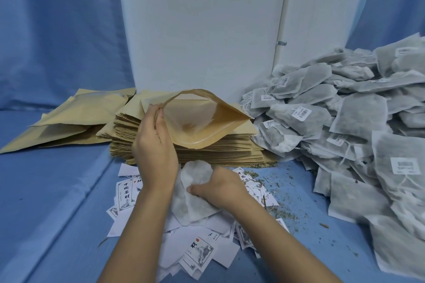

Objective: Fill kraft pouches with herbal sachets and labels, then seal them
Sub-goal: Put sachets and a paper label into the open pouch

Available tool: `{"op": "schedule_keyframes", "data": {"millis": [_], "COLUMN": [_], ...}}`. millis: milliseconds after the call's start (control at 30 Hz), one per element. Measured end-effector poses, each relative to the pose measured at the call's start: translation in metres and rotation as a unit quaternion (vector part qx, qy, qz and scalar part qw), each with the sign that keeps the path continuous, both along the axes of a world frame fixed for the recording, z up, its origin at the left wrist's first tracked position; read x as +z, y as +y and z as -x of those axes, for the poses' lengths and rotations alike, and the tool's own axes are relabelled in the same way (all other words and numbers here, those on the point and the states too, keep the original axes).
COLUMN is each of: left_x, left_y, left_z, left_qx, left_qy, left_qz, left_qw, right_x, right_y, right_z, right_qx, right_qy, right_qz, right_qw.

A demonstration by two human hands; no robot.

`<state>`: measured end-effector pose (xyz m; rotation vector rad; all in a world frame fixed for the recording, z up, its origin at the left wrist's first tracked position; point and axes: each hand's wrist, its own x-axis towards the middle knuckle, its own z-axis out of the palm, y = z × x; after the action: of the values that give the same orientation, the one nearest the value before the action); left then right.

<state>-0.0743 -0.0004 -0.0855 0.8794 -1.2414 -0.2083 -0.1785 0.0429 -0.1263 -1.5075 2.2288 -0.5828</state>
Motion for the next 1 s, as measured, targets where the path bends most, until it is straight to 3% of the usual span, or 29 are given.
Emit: {"op": "schedule_keyframes", "data": {"millis": [233, 400, 467, 533, 600, 633, 800, 900, 1000], "left_x": [-0.002, -0.001, -0.001, -0.002, -0.004, -0.005, -0.006, -0.008, -0.010], "left_y": [0.000, -0.001, -0.001, -0.001, -0.001, -0.001, -0.003, -0.004, -0.004], "left_z": [0.001, 0.000, 0.000, 0.001, 0.001, 0.002, 0.001, 0.000, 0.000], "left_qx": [-0.010, -0.014, -0.015, -0.019, -0.021, -0.021, -0.026, -0.048, -0.076], "left_qy": [-0.005, 0.001, 0.000, 0.000, -0.002, -0.005, -0.021, -0.047, -0.077], "left_qz": [-0.003, -0.003, 0.003, 0.008, 0.007, 0.006, -0.002, -0.018, -0.039], "left_qw": [1.000, 1.000, 1.000, 1.000, 1.000, 1.000, 0.999, 0.998, 0.993], "right_x": [0.002, 0.016, 0.019, 0.018, 0.017, 0.018, 0.025, 0.034, 0.043], "right_y": [0.001, 0.002, 0.001, 0.001, 0.000, 0.001, 0.006, 0.017, 0.026], "right_z": [-0.004, 0.007, 0.009, 0.012, 0.016, 0.018, 0.035, 0.051, 0.060], "right_qx": [0.035, 0.007, -0.027, -0.033, -0.016, -0.004, 0.061, 0.164, 0.192], "right_qy": [-0.031, -0.236, -0.378, -0.548, -0.655, -0.668, -0.655, -0.629, -0.644], "right_qz": [0.071, 0.144, 0.107, 0.068, 0.059, 0.060, 0.061, 0.014, 0.029], "right_qw": [0.996, 0.961, 0.919, 0.833, 0.753, 0.742, 0.751, 0.760, 0.740]}}
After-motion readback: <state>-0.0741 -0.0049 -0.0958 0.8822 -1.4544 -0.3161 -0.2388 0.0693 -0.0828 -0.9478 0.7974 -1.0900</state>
